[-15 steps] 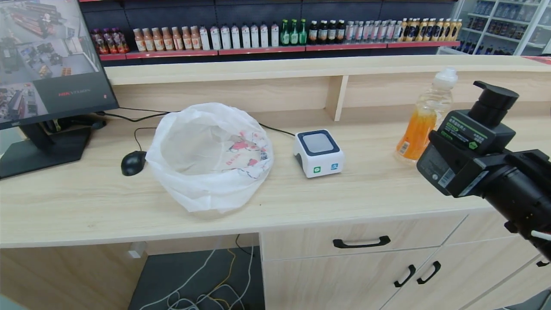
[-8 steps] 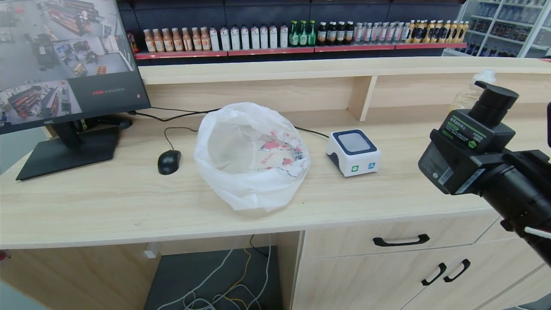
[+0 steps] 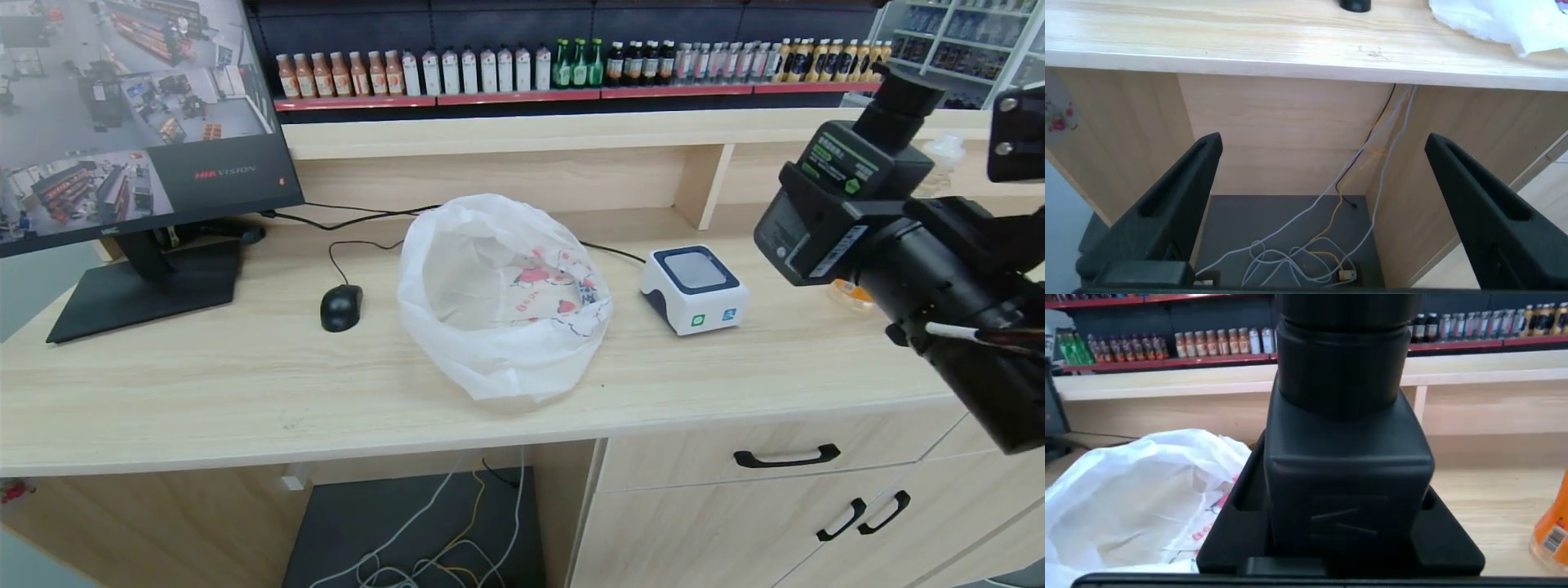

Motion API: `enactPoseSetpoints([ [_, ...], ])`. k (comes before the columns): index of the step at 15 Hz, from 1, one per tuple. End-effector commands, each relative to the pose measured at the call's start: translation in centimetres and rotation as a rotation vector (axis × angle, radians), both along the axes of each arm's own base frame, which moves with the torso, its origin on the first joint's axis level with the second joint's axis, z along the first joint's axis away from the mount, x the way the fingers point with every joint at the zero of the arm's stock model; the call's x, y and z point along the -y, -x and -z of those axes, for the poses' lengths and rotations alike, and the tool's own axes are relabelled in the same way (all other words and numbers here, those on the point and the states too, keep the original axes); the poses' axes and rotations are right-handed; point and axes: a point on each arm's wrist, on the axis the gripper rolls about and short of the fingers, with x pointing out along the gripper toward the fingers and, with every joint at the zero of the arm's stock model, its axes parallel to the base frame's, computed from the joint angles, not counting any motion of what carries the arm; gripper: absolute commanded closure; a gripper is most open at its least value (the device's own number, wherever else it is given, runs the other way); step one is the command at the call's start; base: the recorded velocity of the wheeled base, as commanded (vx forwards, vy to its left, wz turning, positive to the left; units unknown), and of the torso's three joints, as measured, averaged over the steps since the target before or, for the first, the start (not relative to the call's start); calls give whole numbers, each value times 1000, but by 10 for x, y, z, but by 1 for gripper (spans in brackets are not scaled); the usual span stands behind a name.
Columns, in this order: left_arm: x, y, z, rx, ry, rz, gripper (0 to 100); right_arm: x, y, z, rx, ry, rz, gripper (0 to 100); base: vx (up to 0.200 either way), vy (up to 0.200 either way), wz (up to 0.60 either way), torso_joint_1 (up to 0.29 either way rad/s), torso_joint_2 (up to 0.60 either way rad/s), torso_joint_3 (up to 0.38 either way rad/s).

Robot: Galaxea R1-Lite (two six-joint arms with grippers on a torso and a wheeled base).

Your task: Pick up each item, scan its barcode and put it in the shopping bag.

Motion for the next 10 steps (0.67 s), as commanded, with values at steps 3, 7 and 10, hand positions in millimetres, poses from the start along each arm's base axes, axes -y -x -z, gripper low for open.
enactPoseSetpoints([
  [3, 0, 0, 0, 1, 2, -1, 0, -20, -59, 9, -6, 15, 21, 100, 0, 0, 0, 0, 0, 0],
  [7, 0, 0, 0, 1, 2, -1, 0, -5, -90, 18, 8, 127, 42, 100, 0, 0, 0, 0, 0, 0],
  [10, 0, 0, 0, 1, 2, -1, 0, -3, -95, 10, 34, 196, 117, 100, 0, 0, 0, 0, 0, 0],
])
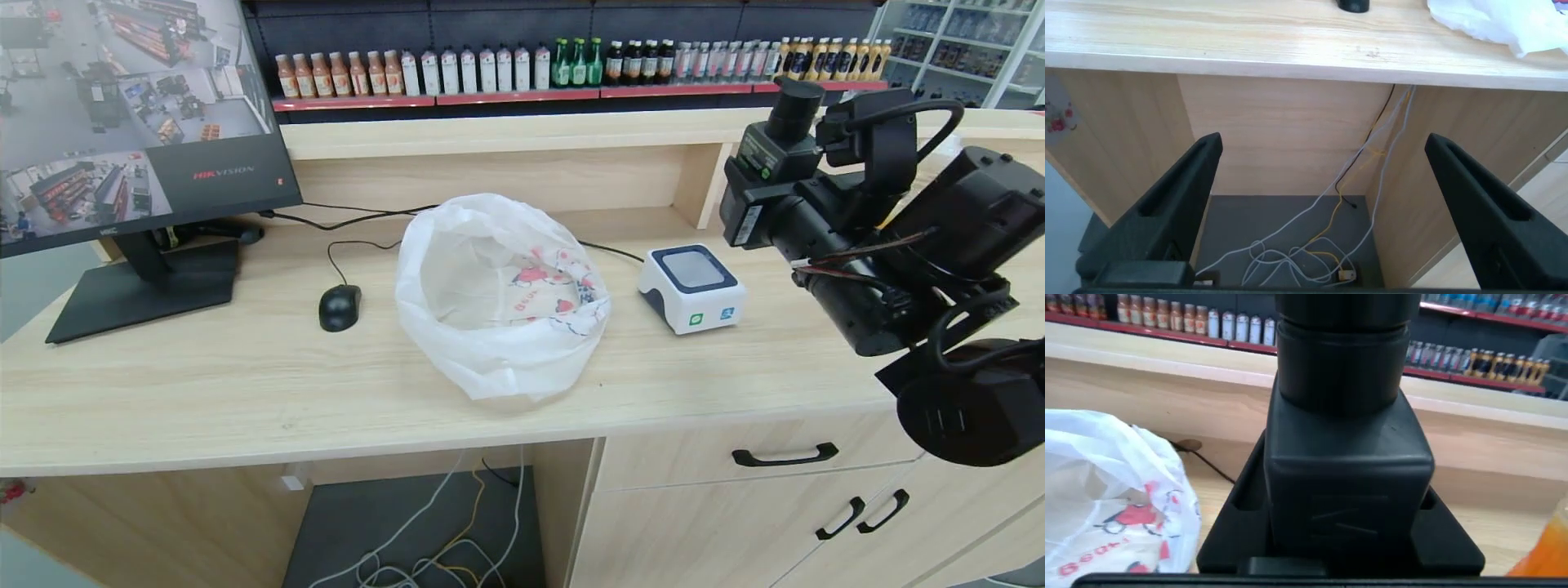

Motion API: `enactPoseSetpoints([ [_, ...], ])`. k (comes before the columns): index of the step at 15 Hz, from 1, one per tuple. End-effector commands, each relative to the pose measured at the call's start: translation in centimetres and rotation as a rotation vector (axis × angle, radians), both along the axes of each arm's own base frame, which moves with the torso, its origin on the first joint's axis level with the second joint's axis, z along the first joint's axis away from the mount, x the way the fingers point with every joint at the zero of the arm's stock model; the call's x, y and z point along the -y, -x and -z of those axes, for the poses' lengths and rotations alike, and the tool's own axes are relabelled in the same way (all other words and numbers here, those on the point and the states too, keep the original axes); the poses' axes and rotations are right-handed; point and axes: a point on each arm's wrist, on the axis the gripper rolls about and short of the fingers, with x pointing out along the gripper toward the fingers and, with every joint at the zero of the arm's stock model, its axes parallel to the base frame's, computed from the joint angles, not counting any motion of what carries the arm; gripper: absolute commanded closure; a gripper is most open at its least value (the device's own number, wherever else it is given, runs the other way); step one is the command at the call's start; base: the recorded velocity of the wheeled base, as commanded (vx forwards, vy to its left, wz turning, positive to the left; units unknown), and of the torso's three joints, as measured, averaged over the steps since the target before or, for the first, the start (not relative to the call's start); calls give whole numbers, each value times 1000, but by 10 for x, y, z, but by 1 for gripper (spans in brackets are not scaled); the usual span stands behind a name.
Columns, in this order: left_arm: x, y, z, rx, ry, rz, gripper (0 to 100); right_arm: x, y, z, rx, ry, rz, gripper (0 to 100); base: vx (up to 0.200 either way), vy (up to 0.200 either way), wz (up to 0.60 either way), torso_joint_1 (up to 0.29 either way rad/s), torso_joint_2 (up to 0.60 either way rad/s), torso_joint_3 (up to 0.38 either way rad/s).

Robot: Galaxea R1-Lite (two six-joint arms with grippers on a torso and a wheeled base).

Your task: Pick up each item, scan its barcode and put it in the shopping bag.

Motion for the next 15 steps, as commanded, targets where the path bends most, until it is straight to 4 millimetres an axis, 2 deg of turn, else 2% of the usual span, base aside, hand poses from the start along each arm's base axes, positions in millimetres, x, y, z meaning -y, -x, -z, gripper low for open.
enactPoseSetpoints([
  [1, 0, 0, 0, 0, 1, -1, 0, -2, -8, 1, 1, 40, 67, 100, 0, 0, 0, 0, 0, 0],
  [6, 0, 0, 0, 0, 1, -1, 0, -16, -23, 18, -33, 72, 85, 100, 0, 0, 0, 0, 0, 0],
  [8, 0, 0, 0, 0, 1, -1, 0, -14, -25, 18, -34, 96, 105, 100, 0, 0, 0, 0, 0, 0],
  [10, 0, 0, 0, 0, 1, -1, 0, -8, -36, 24, 9, 164, 160, 100, 0, 0, 0, 0, 0, 0],
  [15, 0, 0, 0, 0, 1, -1, 0, -14, -49, 49, -23, 311, 148, 100, 0, 0, 0, 0, 0, 0],
])
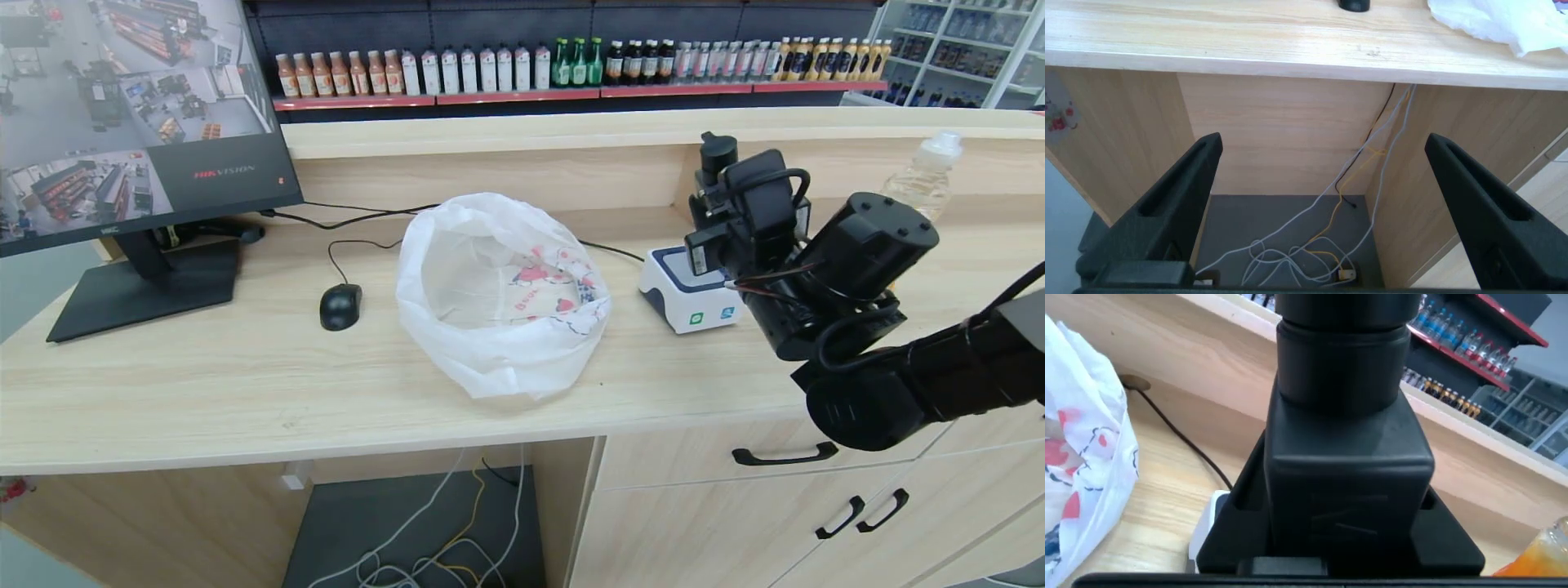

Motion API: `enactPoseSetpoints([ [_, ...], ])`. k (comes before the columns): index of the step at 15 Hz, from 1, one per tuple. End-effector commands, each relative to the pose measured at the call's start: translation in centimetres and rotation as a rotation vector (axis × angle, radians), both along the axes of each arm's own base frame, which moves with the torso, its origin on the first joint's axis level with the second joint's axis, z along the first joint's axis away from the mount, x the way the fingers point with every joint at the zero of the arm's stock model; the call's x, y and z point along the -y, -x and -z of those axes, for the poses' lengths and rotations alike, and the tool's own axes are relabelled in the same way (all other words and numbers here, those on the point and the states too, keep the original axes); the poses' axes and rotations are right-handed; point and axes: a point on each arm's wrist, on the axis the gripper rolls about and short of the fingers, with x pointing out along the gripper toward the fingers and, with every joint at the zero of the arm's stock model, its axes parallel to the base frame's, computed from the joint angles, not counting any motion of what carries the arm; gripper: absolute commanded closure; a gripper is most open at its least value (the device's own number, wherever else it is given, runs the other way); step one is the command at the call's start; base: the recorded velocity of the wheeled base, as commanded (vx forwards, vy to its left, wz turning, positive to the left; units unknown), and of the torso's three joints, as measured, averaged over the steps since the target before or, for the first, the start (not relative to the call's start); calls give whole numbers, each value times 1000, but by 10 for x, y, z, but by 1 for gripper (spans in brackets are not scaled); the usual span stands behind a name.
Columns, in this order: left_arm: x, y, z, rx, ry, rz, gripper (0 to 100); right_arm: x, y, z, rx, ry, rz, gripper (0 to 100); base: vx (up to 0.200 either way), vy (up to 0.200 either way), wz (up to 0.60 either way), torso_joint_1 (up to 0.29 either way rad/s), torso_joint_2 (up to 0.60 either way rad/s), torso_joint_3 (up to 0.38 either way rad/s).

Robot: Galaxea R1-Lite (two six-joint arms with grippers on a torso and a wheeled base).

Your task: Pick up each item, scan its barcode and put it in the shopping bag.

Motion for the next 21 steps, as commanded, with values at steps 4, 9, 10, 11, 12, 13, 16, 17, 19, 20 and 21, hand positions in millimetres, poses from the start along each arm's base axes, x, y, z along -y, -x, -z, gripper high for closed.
enactPoseSetpoints([
  [4, 0, 0, 0, 0, 0, -1, 0, -6, -11, 22, -44, 83, 6, 100, 0, 0, 0, 0, 0, 0],
  [9, 0, 0, 0, 0, -1, -1, 0, -9, -16, 30, -57, 141, 21, 100, 0, 0, 0, 0, 0, 0],
  [10, 0, 0, 0, 0, -1, -1, 0, -8, -16, 30, -57, 144, 24, 100, 0, 0, 0, 0, 0, 0],
  [11, 0, 0, 0, 0, -1, -1, 0, -8, -17, 30, -55, 161, 31, 100, 0, 0, 0, 0, 0, 0],
  [12, 0, 0, 0, 0, -1, -1, 0, -6, -17, 29, -51, 184, 45, 100, 0, 0, 0, 0, 0, 0],
  [13, 0, 0, 0, 0, -1, -1, 0, -5, -18, 27, -42, 202, 54, 100, 0, 0, 0, 0, 0, 0],
  [16, 0, 0, 0, 0, -1, -1, 0, -2, -20, 22, -6, 254, 75, 100, 0, 0, 0, 0, 0, 0],
  [17, 0, 0, 0, 0, -1, -1, 0, 0, -22, 23, 14, 290, 73, 100, 0, 0, 0, 0, 0, 0],
  [19, 0, 0, 0, 0, -1, -1, 0, 1, -24, 27, 29, 319, 72, 100, 0, 0, 0, 0, 0, 0],
  [20, 0, 0, 0, 0, -1, -1, 0, 0, -26, 31, 26, 325, 70, 100, 0, 0, 0, 0, 0, 0],
  [21, 0, 0, 0, 0, -1, -1, 0, 0, -27, 33, 31, 325, 71, 100, 0, 0, 0, 0, 0, 0],
])
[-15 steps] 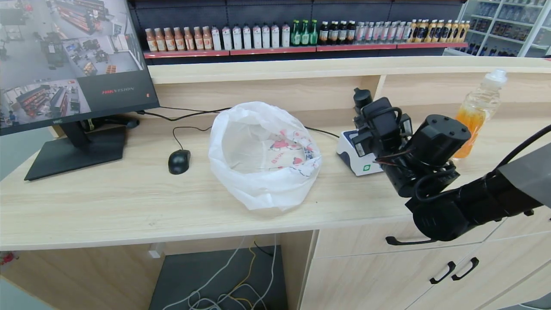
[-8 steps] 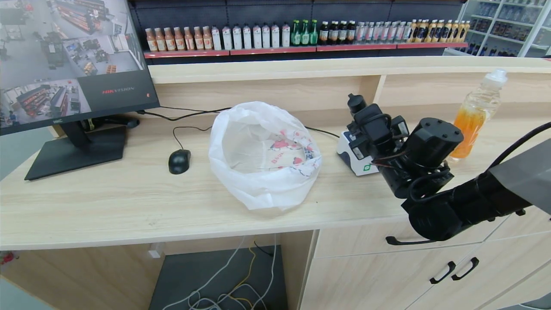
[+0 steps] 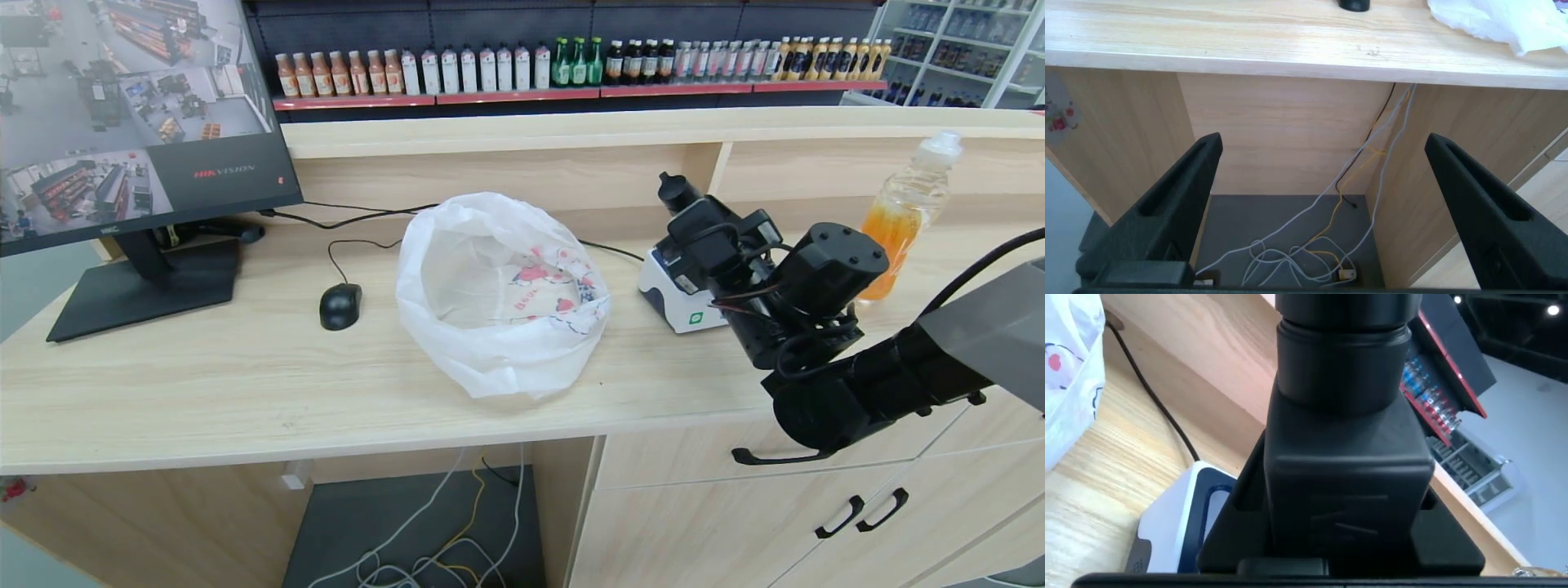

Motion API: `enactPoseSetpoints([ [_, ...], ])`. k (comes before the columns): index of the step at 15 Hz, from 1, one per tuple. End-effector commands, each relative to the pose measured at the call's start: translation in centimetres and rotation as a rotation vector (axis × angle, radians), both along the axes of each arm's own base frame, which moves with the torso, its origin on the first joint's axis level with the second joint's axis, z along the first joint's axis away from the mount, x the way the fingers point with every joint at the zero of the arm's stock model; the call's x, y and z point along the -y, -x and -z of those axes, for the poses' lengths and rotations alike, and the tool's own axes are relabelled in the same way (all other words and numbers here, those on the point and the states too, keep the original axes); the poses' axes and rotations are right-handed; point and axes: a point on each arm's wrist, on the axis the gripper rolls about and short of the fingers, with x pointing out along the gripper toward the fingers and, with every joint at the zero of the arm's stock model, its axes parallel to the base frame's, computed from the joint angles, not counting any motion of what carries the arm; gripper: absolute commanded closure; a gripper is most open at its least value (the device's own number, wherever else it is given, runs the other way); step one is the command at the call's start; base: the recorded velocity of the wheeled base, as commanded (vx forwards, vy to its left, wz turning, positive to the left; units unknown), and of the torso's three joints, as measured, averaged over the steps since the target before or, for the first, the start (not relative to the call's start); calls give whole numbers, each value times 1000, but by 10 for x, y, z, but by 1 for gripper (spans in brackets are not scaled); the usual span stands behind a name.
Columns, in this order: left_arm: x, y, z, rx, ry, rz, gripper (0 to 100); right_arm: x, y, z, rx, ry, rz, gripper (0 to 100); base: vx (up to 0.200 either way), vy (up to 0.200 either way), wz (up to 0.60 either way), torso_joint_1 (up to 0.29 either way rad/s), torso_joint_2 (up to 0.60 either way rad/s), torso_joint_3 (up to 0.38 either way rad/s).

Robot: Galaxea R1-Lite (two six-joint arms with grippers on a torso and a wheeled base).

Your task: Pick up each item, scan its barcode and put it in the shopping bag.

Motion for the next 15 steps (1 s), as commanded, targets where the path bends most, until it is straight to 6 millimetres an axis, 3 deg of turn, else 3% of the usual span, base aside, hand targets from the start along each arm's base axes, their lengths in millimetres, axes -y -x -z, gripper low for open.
enactPoseSetpoints([
  [1, 0, 0, 0, 0, 0, -1, 0, 0, -3, 7, -8, 6, 3, 100, 0, 0, 0, 0, 0, 0],
  [8, 0, 0, 0, 0, 0, -1, 0, 0, -5, 14, 22, 111, -18, 100, 0, 0, 0, 0, 0, 0],
  [11, 0, 0, 0, 0, 0, -1, 0, 15, -8, 20, 21, 170, -19, 100, 0, 0, 0, 0, 0, 0],
  [15, 0, 0, 0, 0, 0, -1, 0, 18, -9, 23, 32, 221, -69, 100, 0, 0, 0, 0, 0, 0],
])
